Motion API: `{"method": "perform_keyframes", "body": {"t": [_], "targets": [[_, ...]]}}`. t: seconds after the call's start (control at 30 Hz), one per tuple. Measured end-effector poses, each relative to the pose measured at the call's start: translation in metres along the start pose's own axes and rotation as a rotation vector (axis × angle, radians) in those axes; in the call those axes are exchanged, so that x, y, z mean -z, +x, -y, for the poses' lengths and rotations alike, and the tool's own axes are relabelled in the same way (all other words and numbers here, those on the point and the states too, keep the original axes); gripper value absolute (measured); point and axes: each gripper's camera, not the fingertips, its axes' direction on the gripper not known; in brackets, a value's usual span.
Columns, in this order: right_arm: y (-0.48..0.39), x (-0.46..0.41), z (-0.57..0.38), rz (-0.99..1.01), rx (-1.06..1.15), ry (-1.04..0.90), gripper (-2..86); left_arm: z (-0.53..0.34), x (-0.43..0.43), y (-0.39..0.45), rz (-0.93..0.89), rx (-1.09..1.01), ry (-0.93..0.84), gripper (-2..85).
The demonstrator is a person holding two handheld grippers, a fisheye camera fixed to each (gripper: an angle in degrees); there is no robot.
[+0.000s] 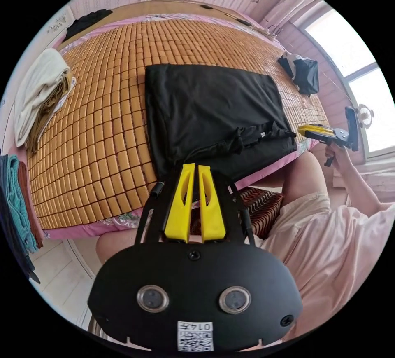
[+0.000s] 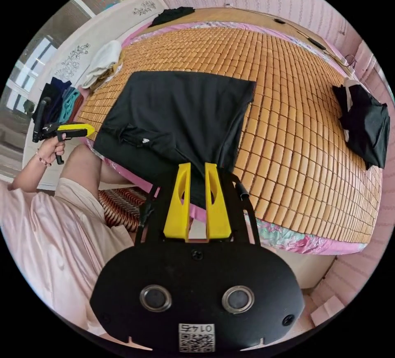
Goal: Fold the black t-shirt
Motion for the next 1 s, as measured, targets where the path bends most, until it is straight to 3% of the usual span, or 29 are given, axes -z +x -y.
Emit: {"method": "perform_keyframes", "body": {"t": [0.2, 0.37, 0.6, 0.77, 1.0], "targets": [[-0.05, -0.055, 0.046, 0.019, 0.067, -0.043, 9.0, 0.044, -0.062, 0.054, -0.063, -0.096, -0.134, 8.4], [-0.068, -0.083, 0.047, -0.033, 0.114, -0.133, 1.7, 0.051, -0.075, 0.05, -0.009, -0.102, -0.154, 0.0], [-0.086, -0.058, -0.006, 0.087, 0.293, -0.076, -0.4, 0.027, -0.058, 0.045, -0.056, -0.131, -0.125, -0.9], [-0.114, -0.085, -0.048, 0.022, 0.454, -0.179, -0.5, 0.01, -0.074, 0.041, -0.085, -0.094, -0.146, -0.9], [-0.129, -0.099, -0.068, -0.007, 0.501, -0.261, -0.5, 0.0, -0.07, 0.053, -0.102, -0.136, -0.156, 0.1]]}}
